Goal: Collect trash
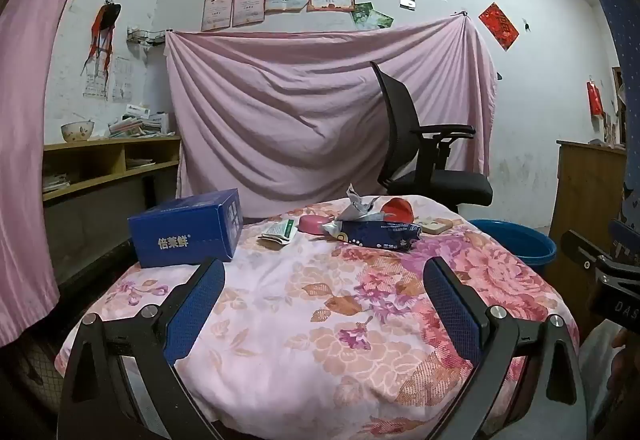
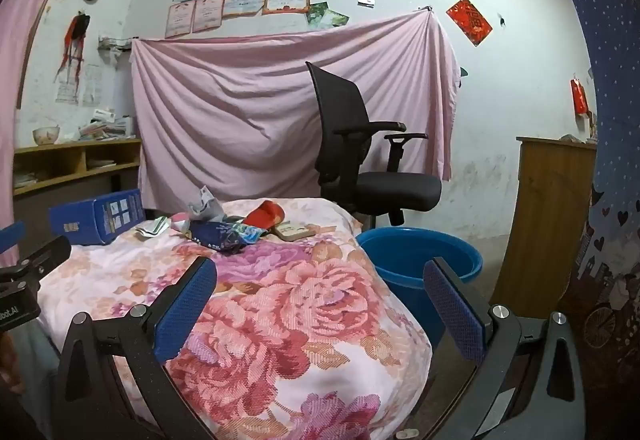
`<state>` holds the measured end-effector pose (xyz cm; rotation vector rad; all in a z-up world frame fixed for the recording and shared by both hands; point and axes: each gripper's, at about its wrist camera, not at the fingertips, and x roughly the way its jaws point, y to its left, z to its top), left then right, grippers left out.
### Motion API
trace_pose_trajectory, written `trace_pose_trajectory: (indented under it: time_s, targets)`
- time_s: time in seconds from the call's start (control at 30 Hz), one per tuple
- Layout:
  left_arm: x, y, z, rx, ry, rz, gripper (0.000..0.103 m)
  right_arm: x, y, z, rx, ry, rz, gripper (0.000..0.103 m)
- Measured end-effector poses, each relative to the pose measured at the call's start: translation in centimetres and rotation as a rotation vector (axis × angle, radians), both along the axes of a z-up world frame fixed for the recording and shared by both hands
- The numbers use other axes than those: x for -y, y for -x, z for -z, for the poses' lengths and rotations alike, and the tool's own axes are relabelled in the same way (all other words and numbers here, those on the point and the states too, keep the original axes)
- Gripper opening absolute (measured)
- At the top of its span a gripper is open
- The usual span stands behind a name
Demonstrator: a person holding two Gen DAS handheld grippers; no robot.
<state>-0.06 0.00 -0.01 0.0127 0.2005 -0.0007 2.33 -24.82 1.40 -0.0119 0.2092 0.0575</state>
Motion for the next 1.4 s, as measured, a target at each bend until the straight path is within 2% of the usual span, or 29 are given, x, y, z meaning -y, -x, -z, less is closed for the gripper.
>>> trace_pose_trajectory:
  time_s: [1.4]
  targets:
    - [0.03, 0.07, -0.04, -0.011, 0.004, 0.004, 0.097, -0.04, -0.04, 0.08, -0.002, 0.003, -0.001, 0.103]
